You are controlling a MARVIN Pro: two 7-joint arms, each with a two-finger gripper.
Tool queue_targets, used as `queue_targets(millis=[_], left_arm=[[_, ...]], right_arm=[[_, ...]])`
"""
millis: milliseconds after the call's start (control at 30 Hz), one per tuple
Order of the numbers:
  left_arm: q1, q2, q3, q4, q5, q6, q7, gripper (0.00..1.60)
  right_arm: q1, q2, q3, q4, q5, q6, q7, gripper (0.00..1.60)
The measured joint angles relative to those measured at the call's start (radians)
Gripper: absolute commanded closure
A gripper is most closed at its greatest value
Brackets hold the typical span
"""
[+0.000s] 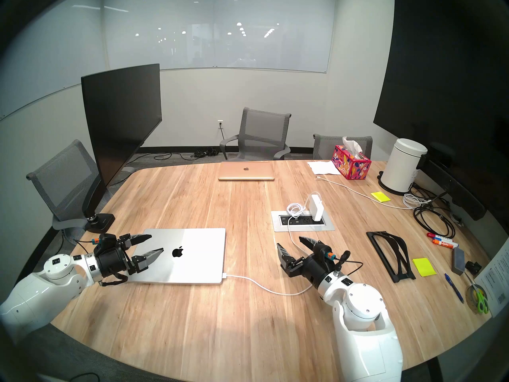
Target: Unplug the charging cable from the port of the MacBook and lay it on the desk
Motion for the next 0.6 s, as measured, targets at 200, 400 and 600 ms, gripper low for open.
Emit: queue_targets(millis=[200, 400, 600], left_arm=[[0.000, 0.000, 0.001, 0.000, 0.000, 0.000, 0.000, 0.00], [0.000, 0.001, 0.001, 0.000, 0.000, 0.000, 0.000, 0.00], [0.000, 0.001, 0.001, 0.000, -0.001, 0.000, 0.000, 0.00]], right_arm=[[0.000, -0.001, 0.001, 0.000, -0.001, 0.000, 0.001, 0.00], [0.000, -0.002, 0.002, 0.000, -0.003, 0.000, 0.002, 0.00], [0.000, -0.004, 0.003, 0.000, -0.004, 0.000, 0.003, 0.00]])
